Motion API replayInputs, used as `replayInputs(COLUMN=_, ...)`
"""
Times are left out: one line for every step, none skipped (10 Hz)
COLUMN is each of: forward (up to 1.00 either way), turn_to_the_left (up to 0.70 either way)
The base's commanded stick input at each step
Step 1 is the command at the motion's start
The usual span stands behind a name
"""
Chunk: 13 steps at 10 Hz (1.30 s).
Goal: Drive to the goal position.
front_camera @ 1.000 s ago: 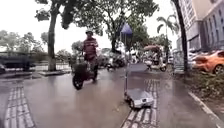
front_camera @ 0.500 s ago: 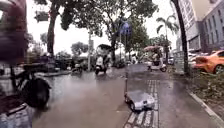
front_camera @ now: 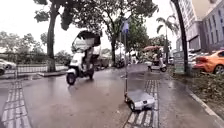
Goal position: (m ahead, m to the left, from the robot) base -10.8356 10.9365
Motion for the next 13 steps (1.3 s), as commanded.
replayInputs(forward=0.04, turn_to_the_left=0.17)
replayInputs(forward=0.04, turn_to_the_left=0.17)
replayInputs(forward=0.04, turn_to_the_left=0.17)
replayInputs(forward=0.05, turn_to_the_left=0.18)
replayInputs(forward=0.08, turn_to_the_left=0.31)
replayInputs(forward=0.16, turn_to_the_left=0.61)
replayInputs(forward=0.21, turn_to_the_left=0.81)
replayInputs(forward=0.31, turn_to_the_left=0.87)
replayInputs(forward=0.37, turn_to_the_left=0.88)
replayInputs(forward=0.37, turn_to_the_left=0.88)
replayInputs(forward=0.37, turn_to_the_left=0.88)
replayInputs(forward=0.37, turn_to_the_left=0.88)
replayInputs(forward=0.37, turn_to_the_left=0.89)
